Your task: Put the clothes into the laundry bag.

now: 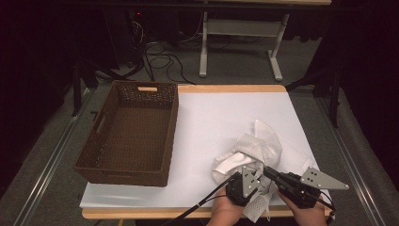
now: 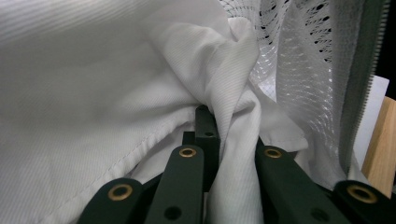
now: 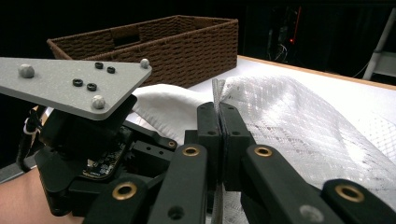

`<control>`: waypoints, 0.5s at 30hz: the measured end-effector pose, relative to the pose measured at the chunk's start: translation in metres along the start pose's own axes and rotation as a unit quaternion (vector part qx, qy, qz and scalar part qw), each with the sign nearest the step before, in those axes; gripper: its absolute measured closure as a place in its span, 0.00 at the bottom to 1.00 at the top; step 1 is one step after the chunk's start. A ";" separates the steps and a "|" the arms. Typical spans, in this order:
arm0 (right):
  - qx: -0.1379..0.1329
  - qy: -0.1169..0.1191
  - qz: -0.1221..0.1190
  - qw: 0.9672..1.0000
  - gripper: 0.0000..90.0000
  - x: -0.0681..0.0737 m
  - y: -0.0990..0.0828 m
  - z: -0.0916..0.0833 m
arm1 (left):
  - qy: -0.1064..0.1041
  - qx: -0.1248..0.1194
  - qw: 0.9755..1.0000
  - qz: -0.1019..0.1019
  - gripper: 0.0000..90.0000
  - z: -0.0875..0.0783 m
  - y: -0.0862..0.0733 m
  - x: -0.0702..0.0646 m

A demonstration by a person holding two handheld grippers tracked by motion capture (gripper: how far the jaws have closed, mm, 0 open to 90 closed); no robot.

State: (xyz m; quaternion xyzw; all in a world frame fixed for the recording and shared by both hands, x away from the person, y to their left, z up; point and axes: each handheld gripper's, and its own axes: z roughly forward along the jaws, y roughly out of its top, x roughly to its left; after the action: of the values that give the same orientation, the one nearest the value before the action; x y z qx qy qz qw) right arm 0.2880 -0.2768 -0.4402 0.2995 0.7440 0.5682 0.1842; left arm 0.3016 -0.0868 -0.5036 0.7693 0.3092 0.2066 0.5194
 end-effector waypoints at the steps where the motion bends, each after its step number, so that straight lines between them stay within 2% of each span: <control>1: 0.001 -0.002 -0.001 1.000 1.00 0.000 0.000 0.000 | -0.001 0.001 1.000 -0.003 0.94 0.000 0.001 0.000; 4: 0.003 -0.004 -0.002 1.000 1.00 -0.001 -0.001 0.000 | -0.009 0.001 1.000 -0.014 0.90 -0.006 0.003 0.002; 7: 0.003 -0.006 -0.002 1.000 1.00 -0.002 -0.002 -0.001 | -0.028 -0.007 0.999 -0.029 0.75 -0.015 0.004 0.004; 11: 0.001 -0.005 -0.003 1.000 1.00 -0.002 -0.002 -0.001 | -0.022 -0.022 0.999 -0.008 0.60 -0.034 0.002 0.006; 13: 0.003 -0.007 -0.003 1.000 1.00 -0.002 -0.002 -0.001 | -0.030 -0.027 0.999 -0.015 0.55 -0.044 -0.001 0.011; 15: 0.003 -0.006 -0.003 1.000 1.00 -0.002 -0.002 -0.001 | -0.031 -0.023 0.999 -0.012 0.52 -0.055 -0.003 0.016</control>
State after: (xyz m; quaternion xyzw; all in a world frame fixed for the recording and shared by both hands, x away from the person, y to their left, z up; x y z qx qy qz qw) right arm 0.2884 -0.2793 -0.4422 0.3013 0.7453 0.5637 0.1899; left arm 0.2770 -0.0379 -0.4855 0.7597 0.2973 0.1832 0.5485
